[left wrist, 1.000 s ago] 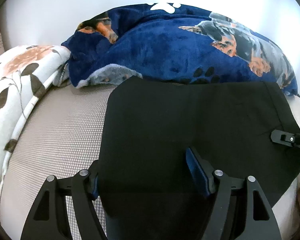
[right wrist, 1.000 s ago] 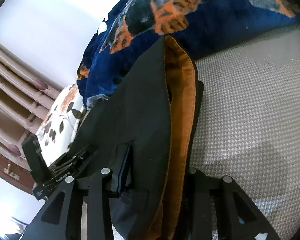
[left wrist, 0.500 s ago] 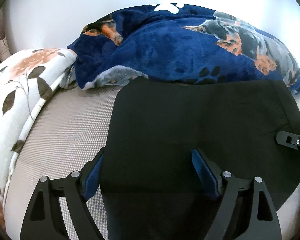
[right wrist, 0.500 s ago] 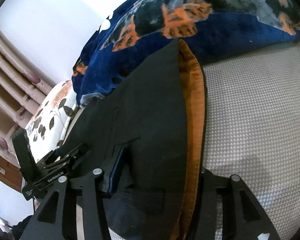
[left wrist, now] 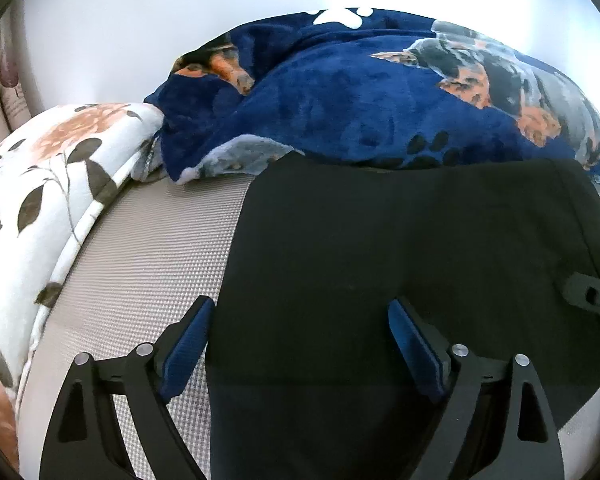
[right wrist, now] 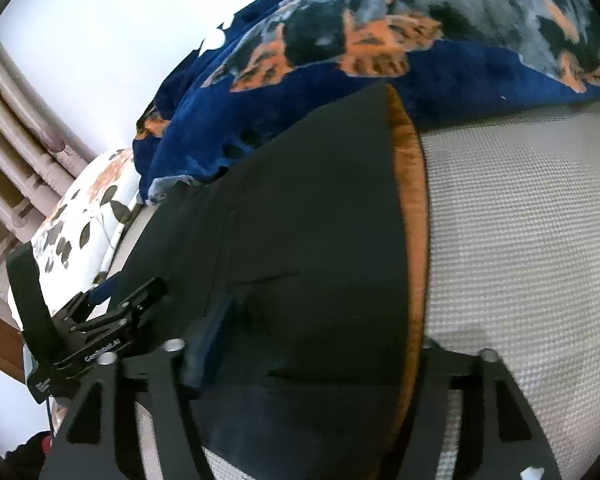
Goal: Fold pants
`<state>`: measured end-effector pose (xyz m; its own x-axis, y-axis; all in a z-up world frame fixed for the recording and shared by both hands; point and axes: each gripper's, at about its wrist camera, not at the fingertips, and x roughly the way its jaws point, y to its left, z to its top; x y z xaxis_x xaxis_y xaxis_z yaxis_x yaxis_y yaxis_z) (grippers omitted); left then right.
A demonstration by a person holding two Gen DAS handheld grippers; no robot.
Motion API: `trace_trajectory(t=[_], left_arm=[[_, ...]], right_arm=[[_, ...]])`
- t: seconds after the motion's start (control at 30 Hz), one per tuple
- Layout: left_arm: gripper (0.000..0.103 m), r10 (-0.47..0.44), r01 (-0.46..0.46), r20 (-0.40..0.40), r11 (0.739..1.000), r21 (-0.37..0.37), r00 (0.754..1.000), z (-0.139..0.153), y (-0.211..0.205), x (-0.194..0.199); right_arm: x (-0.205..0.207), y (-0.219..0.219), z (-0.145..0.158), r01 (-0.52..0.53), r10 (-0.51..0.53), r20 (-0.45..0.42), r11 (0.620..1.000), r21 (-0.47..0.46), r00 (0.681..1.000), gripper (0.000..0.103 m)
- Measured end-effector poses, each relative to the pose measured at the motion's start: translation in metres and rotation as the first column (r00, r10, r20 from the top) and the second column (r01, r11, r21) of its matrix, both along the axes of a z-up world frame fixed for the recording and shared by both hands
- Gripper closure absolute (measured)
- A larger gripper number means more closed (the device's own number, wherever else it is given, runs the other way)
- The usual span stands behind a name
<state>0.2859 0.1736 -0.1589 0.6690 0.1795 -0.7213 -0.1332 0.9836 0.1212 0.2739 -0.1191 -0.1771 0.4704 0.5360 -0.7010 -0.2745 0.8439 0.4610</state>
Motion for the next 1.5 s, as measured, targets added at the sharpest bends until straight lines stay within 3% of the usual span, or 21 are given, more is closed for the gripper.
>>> trace_trajectory(t=[0.1,0.2,0.57,0.87,1.07,1.3,1.5], left_arm=[[0.013,0.003,-0.003,0.001,1.0,0.008,1.0,0.0,0.0,0.0],[0.013,0.004,-0.004,0.003,1.0,0.02,1.0,0.0,-0.002,-0.001],[0.011,-0.012,0.011,0.014,0.998,0.056,1.0,0.001,-0.007,-0.004],[0.01,-0.06,0.047,0.069,0.984,0.173,0.996,0.011,-0.031,-0.034],[0.009,-0.052,0.04,0.121,0.994,0.097,0.991,0.038,-0.039,-0.08],[0.002,-0.056,0.027,0.217,0.991,0.132,0.975,0.079,-0.063,-0.128],[0.0,-0.076,0.04,0.295,0.991,0.127,0.953,0.124,-0.077,-0.17]], right_arm=[[-0.006,0.008,0.002,-0.011,0.012,0.021,0.999,-0.031,1.0,0.0],[-0.009,0.015,0.002,-0.008,0.012,0.032,0.994,-0.112,0.999,0.0],[-0.017,0.007,0.008,0.078,-0.079,-0.011,0.995,-0.055,0.997,0.0],[-0.054,-0.025,0.026,0.191,-0.188,-0.067,0.98,0.048,0.98,0.0],[-0.097,-0.03,0.063,0.169,-0.171,0.06,0.985,0.032,0.983,0.0],[-0.144,-0.023,0.096,0.104,-0.104,0.152,0.995,0.013,0.983,0.0],[-0.173,-0.027,0.121,0.111,-0.107,0.229,0.994,-0.002,0.968,0.0]])
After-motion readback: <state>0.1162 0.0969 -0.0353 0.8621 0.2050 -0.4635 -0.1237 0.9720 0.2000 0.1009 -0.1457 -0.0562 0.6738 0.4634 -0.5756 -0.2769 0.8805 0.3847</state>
